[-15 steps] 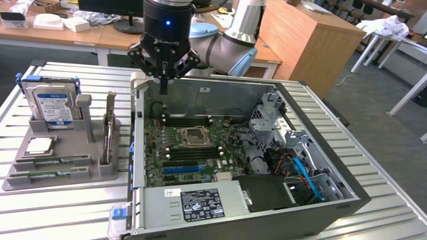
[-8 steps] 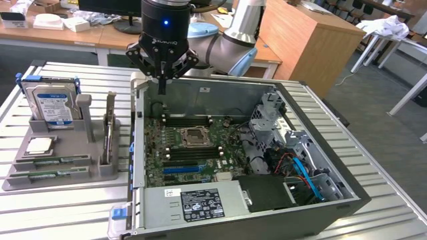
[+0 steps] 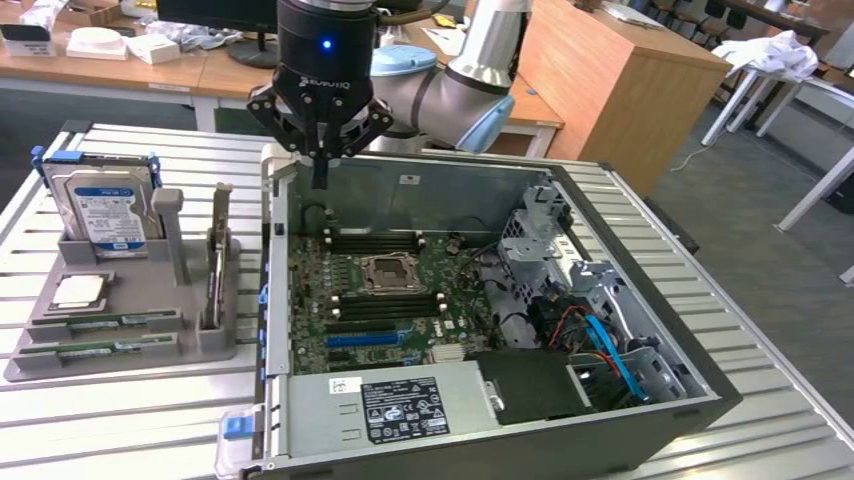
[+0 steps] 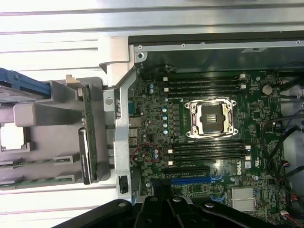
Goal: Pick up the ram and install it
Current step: 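Reach for the ram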
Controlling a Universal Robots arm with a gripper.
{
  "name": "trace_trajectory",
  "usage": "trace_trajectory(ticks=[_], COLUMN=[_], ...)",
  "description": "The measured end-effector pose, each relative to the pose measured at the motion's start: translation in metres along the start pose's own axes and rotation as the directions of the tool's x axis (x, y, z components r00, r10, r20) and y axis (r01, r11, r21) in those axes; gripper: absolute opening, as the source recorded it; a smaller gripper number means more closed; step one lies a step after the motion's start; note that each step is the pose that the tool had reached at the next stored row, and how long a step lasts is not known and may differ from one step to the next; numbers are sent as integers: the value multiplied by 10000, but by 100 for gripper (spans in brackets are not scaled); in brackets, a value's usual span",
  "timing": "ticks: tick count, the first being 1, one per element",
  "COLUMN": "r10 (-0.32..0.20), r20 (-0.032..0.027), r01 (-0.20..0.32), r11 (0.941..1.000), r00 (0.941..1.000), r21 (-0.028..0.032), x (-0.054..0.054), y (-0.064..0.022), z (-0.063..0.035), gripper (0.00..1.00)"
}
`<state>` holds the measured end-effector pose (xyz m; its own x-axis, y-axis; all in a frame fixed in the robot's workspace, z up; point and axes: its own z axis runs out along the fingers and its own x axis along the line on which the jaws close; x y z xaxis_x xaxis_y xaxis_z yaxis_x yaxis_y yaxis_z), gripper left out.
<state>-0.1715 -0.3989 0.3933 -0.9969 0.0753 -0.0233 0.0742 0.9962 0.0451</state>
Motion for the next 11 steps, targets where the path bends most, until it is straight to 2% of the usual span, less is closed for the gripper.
trace_trajectory(ticks=[11], r10=[0], r20=[-1], r01=[0], r11=[10000], r00=[10000], r21=[1], x=[61], y=[-5], z=[-2], gripper=[10])
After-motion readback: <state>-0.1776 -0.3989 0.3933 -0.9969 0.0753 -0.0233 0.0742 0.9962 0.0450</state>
